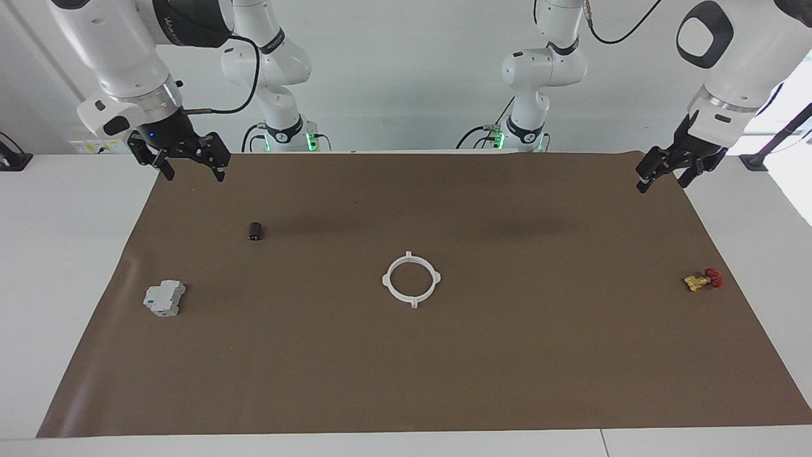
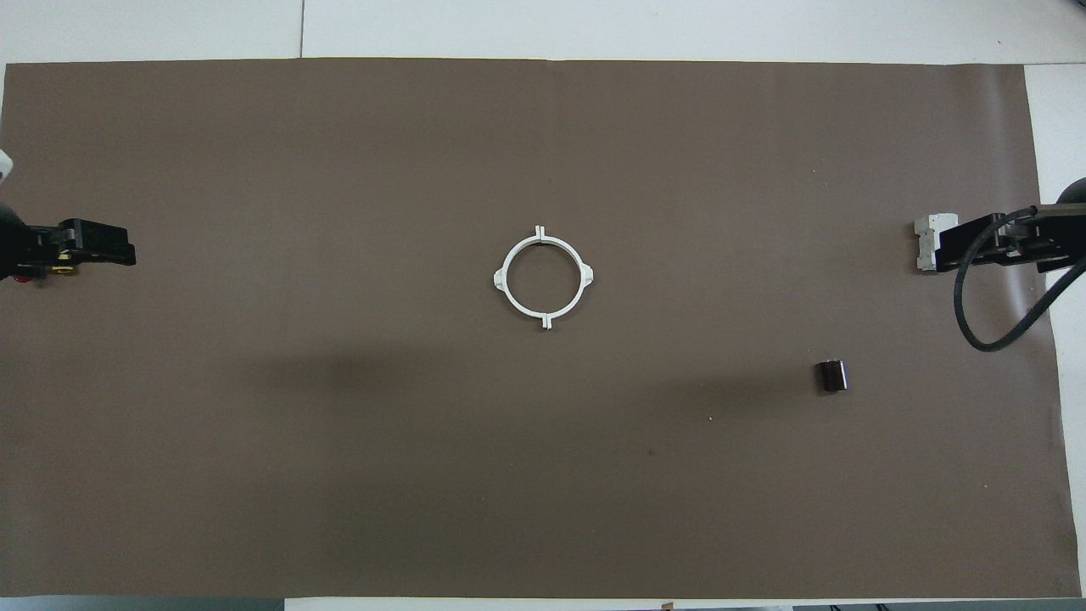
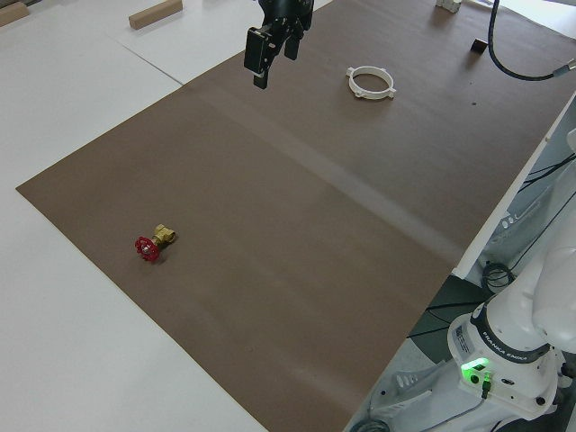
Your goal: Assemble drain pipe with both arms
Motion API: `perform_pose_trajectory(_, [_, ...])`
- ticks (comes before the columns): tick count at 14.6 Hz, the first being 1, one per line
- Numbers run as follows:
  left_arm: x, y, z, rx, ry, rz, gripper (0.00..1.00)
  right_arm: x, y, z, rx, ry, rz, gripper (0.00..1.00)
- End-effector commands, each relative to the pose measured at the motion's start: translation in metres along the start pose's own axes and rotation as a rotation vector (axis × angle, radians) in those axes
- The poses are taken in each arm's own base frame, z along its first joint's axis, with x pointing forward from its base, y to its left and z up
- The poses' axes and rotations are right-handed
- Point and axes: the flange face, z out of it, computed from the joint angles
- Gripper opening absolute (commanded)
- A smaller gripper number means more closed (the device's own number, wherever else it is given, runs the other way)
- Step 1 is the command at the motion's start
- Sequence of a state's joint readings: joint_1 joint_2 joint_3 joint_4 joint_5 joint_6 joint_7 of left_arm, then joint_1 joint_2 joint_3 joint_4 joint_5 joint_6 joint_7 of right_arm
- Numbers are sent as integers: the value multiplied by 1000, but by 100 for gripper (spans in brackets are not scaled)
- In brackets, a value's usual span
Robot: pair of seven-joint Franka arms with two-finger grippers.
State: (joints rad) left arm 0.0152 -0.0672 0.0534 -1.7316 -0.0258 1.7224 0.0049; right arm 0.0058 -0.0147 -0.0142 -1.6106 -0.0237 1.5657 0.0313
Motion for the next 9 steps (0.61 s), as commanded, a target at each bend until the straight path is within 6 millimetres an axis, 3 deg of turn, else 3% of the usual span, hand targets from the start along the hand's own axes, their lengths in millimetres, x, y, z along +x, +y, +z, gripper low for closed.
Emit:
perform_pose_trajectory(1, [0, 1, 1, -20, -32, 15, 100, 0, 3, -3, 19, 1, -20, 100])
perform_pose_trajectory(9, [-4, 8, 9, -11, -43, 20, 100, 3, 0, -7, 19, 22, -18, 100])
